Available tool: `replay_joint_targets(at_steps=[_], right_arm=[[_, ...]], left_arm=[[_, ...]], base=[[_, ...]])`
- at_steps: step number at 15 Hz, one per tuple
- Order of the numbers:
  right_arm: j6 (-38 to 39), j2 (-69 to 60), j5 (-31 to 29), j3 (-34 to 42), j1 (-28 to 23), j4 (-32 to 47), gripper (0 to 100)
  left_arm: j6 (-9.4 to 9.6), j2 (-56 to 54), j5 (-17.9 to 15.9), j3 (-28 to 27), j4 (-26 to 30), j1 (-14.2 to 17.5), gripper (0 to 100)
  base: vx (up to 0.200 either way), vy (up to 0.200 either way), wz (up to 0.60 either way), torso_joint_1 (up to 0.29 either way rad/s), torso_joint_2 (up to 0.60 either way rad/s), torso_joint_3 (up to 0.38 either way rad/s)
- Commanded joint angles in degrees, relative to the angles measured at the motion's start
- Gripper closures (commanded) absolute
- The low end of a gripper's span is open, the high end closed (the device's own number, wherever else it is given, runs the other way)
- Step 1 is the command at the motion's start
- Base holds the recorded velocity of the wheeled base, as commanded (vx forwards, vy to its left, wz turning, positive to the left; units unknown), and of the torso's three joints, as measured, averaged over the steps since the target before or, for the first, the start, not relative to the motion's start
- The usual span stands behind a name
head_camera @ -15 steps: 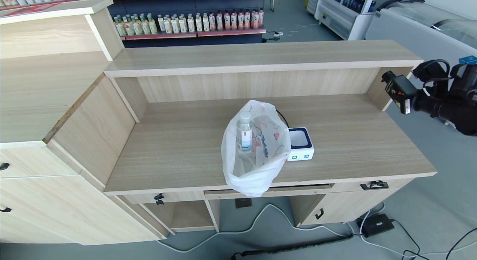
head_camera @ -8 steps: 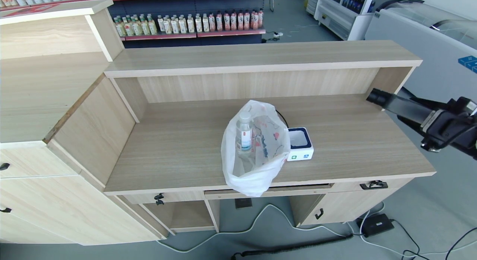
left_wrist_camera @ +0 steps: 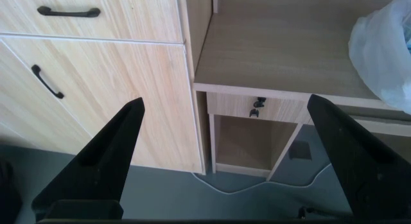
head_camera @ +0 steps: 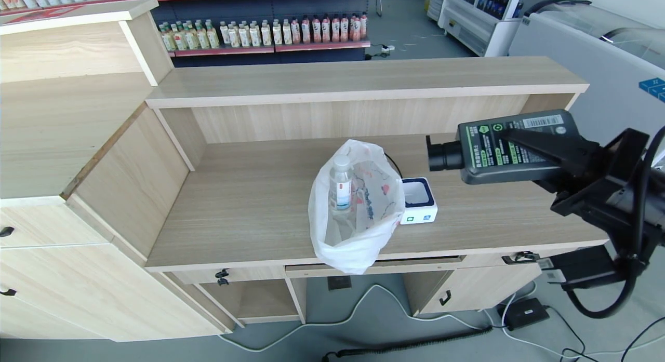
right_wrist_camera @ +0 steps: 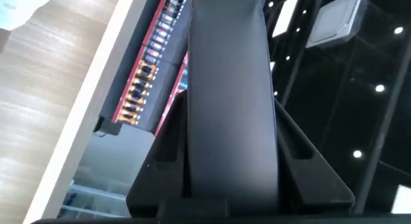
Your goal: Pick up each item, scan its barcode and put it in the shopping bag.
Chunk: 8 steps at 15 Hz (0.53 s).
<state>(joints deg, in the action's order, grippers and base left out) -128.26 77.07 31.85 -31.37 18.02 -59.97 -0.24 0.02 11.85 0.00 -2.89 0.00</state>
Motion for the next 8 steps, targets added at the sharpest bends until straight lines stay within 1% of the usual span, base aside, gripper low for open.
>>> replay_joint_targets(at_steps=[1,2,3,4,8], right_arm=[[-1.73,0.45,1.02,-0.01,4.57,-0.15,100],[-3.23,0.45,1.81,0.08,6.59,-0.06,100],[-5.95,1.59,2.42,0.69,9.84,0.38,100],[-7.27,2.12,4.01,1.57,11.25,0.38,100],[-7.80,0.54,4.36,3.15,16.44,0.64,100]], left_arm=[[-0.02,-0.02,0.02,0.00,-0.01,-0.09,0],[-0.02,-0.02,0.02,0.00,-0.01,0.00,0],[-0.02,-0.02,0.02,0.00,-0.01,0.00,0],[-0.02,-0.02,0.02,0.00,-0.01,0.00,0],[-0.02,-0.02,0.02,0.00,-0.01,0.00,0]], base=[[0.000,0.000,0.00,0.000,0.00,0.000],[0.000,0.000,0.00,0.000,0.00,0.000],[0.000,0.000,0.00,0.000,0.00,0.000],[0.000,0.000,0.00,0.000,0.00,0.000],[0.000,0.000,0.00,0.000,0.00,0.000]])
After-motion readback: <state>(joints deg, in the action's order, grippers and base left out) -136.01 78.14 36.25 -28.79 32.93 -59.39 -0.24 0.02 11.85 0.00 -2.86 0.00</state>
